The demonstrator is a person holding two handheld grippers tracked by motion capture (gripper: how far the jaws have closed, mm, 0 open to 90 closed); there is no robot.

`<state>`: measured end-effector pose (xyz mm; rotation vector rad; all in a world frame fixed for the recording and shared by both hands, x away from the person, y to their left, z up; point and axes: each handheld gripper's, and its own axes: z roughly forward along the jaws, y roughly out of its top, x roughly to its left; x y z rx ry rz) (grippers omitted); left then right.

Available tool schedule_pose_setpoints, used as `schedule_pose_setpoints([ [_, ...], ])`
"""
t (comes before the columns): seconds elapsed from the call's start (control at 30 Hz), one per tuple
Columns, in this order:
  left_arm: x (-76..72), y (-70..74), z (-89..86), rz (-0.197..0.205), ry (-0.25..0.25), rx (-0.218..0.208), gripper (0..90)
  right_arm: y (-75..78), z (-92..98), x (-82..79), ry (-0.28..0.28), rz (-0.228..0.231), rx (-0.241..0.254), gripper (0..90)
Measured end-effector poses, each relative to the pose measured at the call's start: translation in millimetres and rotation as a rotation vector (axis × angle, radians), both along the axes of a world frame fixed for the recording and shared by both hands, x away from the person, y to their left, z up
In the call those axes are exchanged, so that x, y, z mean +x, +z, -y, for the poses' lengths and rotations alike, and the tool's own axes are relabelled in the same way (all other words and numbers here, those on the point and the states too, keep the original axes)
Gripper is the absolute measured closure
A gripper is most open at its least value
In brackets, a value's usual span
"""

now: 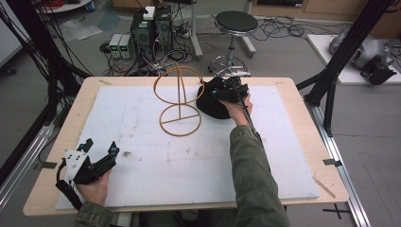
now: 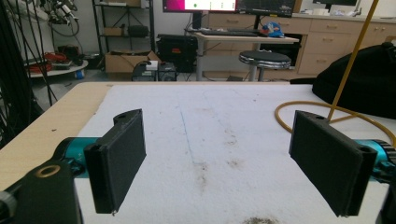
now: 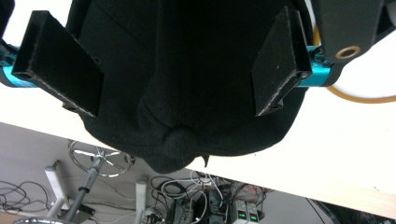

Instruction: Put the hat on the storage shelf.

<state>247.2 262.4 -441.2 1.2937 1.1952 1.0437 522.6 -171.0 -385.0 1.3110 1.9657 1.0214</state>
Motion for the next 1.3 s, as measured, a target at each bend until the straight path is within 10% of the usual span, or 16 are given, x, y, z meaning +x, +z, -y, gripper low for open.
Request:
schedule_pose_setpoints([
  [0.27, -0.2, 0.3, 0.0, 0.003, 0.000, 0.002, 18.8, -6.4, 2.0, 0.0, -0.014, -0.043, 0.008, 27.2],
  [0.4, -0.1, 0.2, 0.4, 0.002, -0.001, -0.001, 18.8, -7.6, 1.5, -1.3, -0.005, -0.057, 0.010, 47.2],
  [0.47, -0.1, 0.3, 0.4, 0.001, -0.001, -0.001, 18.8, -8.3, 2.2, -1.8, -0.035, -0.095, 0.014, 79.7],
  [0.53, -0.3, 0.4, 0.2, 0.003, 0.000, 0.003, 18.8, -9.0, 5.5, -2.4, -0.036, -0.106, 0.046, 87.6],
  [0.93, -1.1, 0.7, -0.1, -0.002, -0.001, 0.009, 18.8, -6.5, 12.2, -7.7, -0.032, -0.091, 0.071, 88.0],
  [1.3, -0.4, 0.8, 4.0, 0.001, -0.006, 0.014, 18.8, 2.9, 22.9, -25.7, -0.071, 0.017, 0.096, 87.9],
])
